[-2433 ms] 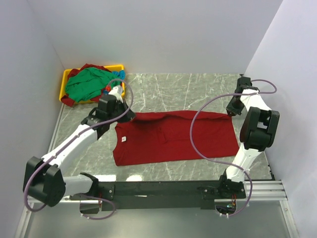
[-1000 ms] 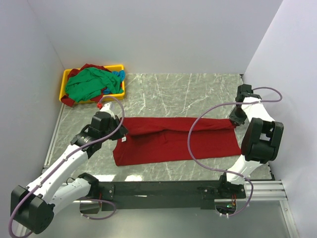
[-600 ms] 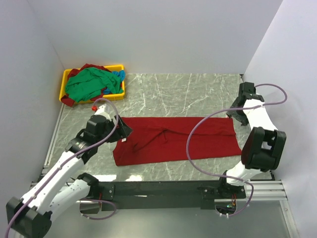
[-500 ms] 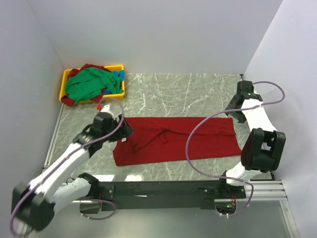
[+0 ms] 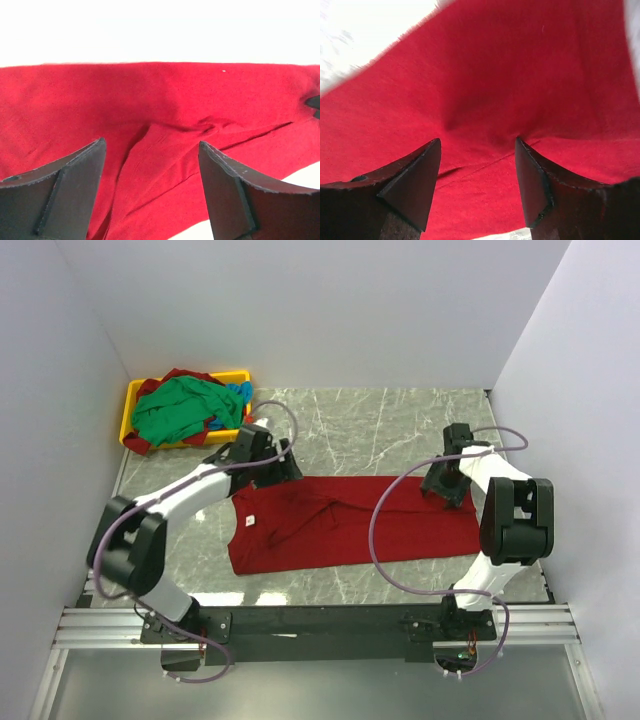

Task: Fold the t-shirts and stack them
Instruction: Fold the tshirt

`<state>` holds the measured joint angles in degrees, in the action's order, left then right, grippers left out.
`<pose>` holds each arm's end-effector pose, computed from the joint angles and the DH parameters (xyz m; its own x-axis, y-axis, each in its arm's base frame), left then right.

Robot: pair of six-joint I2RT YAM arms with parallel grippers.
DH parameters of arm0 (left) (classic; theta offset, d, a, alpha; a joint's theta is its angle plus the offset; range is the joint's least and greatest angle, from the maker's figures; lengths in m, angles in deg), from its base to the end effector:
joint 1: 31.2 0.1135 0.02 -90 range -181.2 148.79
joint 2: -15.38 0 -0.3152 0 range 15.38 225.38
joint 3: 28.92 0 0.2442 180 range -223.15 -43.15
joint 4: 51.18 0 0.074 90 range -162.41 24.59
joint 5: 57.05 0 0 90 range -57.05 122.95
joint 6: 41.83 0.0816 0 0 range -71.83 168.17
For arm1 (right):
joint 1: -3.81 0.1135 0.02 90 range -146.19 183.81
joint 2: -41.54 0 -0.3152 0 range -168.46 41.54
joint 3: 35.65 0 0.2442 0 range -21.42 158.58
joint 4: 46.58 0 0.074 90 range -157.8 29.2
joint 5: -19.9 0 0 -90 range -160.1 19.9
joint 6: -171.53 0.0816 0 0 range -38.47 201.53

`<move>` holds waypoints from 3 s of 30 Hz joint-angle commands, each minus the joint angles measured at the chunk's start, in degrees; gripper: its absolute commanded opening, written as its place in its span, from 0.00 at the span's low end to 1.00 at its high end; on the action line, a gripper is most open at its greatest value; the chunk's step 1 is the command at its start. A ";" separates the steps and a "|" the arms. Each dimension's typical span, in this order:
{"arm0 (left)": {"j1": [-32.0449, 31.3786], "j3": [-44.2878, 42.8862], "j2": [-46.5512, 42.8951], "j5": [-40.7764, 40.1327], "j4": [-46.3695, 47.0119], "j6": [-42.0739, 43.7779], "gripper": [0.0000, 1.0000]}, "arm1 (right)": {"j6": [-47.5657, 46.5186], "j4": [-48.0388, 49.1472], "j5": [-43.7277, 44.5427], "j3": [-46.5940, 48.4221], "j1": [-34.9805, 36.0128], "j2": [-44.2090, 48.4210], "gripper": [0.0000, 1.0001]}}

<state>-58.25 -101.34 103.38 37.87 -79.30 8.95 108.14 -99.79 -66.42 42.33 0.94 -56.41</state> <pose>0.3143 -0.1684 0.2556 -0.7981 -0.2998 -0.5226 0.0047 0.8643 -0.5030 0.3374 -0.0222 0.1935 -0.8241 0.4889 -0.2862 0.4895 0.8688 0.0747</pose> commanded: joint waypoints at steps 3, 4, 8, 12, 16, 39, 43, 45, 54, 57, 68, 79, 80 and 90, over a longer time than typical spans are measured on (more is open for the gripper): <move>-2.31 -6.49 6.47 4.30 1.77 4.41 0.78 | 1.25 1.54 -2.02 -1.52 -0.29 0.92 0.67; -2.83 -7.02 7.95 4.13 0.63 4.50 0.77 | 1.25 1.45 -1.84 -1.52 -0.38 1.18 0.67; -3.62 -8.95 10.51 2.55 -1.92 3.98 0.73 | 1.42 1.63 -2.19 -2.13 -0.29 2.24 0.67; -4.06 -9.39 11.92 -1.32 -4.74 1.53 0.72 | 1.34 1.80 -2.19 -3.10 -0.29 3.12 0.67; -4.68 -9.31 12.54 -4.40 -5.54 1.34 0.72 | 1.25 1.80 -1.92 -3.36 -0.38 3.38 0.67; -5.73 -8.08 14.74 0.52 -2.11 -0.59 0.00 | 1.07 1.54 -1.75 -3.98 -0.38 5.40 0.67; -6.35 -5.45 11.58 0.96 -2.02 -2.00 0.00 | 1.07 1.63 -1.93 -4.24 -0.38 5.75 0.67; -6.79 -5.00 10.35 1.05 -2.28 -2.87 0.00 | 0.99 1.72 -2.01 -4.59 -0.38 6.02 0.67; -10.21 -1.93 6.04 1.58 -3.86 -7.27 0.00 | 0.72 2.33 -2.54 -6.70 -0.38 7.77 0.67; -12.14 -0.70 4.64 1.40 -4.57 -8.50 0.00 | 0.55 2.59 -2.72 -7.58 -0.38 8.39 0.67; -17.16 0.10 2.61 2.10 -7.12 -11.49 0.02 | -0.07 3.30 -3.24 -10.48 -0.29 10.15 0.67; -22.87 -3.33 2.61 0.08 -10.19 -13.07 0.57 | -0.33 3.47 -3.07 -11.36 -0.20 11.38 0.67; -22.79 -3.68 2.35 -0.09 -10.80 -13.33 0.59 | -0.42 3.47 -2.81 -11.36 -0.11 11.64 0.67; -17.62 -4.75 -0.91 -6.33 -14.41 -15.36 0.76 | -1.21 2.07 -0.26 -7.15 4.35 13.40 0.66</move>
<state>-78.73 -105.95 104.26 34.71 -91.89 -4.82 107.64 -97.86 -68.19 32.10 2.73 -45.22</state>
